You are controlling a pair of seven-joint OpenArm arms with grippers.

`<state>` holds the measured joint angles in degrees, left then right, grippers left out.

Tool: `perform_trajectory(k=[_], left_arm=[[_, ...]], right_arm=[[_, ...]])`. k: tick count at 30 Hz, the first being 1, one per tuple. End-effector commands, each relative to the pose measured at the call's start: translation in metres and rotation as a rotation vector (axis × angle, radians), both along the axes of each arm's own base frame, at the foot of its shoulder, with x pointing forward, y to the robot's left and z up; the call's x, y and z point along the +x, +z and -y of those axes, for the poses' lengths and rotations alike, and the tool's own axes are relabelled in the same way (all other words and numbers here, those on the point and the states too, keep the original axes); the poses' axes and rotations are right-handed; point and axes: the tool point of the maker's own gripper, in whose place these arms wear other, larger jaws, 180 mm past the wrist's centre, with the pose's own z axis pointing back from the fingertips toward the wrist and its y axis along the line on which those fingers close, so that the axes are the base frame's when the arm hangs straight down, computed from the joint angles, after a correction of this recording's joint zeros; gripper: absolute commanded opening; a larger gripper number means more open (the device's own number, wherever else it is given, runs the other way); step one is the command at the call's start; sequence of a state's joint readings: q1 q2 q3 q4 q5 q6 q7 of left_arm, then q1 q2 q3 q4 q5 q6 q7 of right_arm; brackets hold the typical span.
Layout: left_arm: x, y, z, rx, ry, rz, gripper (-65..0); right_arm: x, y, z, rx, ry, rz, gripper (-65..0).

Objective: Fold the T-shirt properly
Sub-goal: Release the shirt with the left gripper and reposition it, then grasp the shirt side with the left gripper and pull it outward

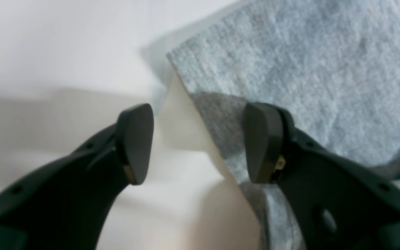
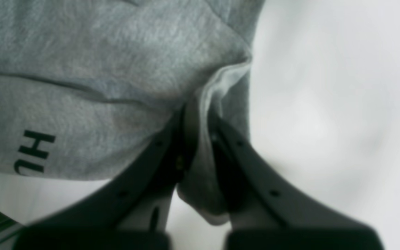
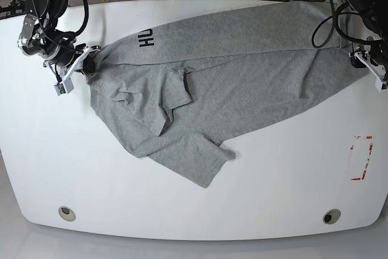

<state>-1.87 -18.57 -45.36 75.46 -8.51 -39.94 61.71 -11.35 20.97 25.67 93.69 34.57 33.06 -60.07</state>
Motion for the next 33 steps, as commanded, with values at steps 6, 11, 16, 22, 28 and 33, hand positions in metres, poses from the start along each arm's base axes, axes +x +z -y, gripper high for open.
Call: perform_trajectory(k=[6,11,16,22,28,33], left_arm=[[0.029,0.006,0.002,-0.028,-0.011,0.046,-31.4],[0.049,-0.003,0.008,-0.077,-0.017,0.093,-52.4],[0.071,-0.003,0.014,-0.017,-0.111,0.066,-62.5],[0.111,0.018,0.027,0.043,-0.22,0.129,-62.9],[0.149,0.051,0.032,0.123,-0.326,0.191,-62.8],[0.173,0.081,0.029,0.177,-0.366,0.237,-62.6]], right_arm=[[0.01,0.013,0.005,-0.011,0.003,0.051,-65.0],[0.01,0.013,0.005,-0.011,0.003,0.049,-65.0],[0.008,0.012,0.006,-0.013,0.002,0.045,-65.0],[-0.001,0.012,0.022,-0.025,-0.043,0.039,-65.0],[-0.009,0.009,0.025,-0.029,-0.054,0.021,-65.0],[-0.015,0.005,0.025,-0.029,-0.053,0.004,-65.0]])
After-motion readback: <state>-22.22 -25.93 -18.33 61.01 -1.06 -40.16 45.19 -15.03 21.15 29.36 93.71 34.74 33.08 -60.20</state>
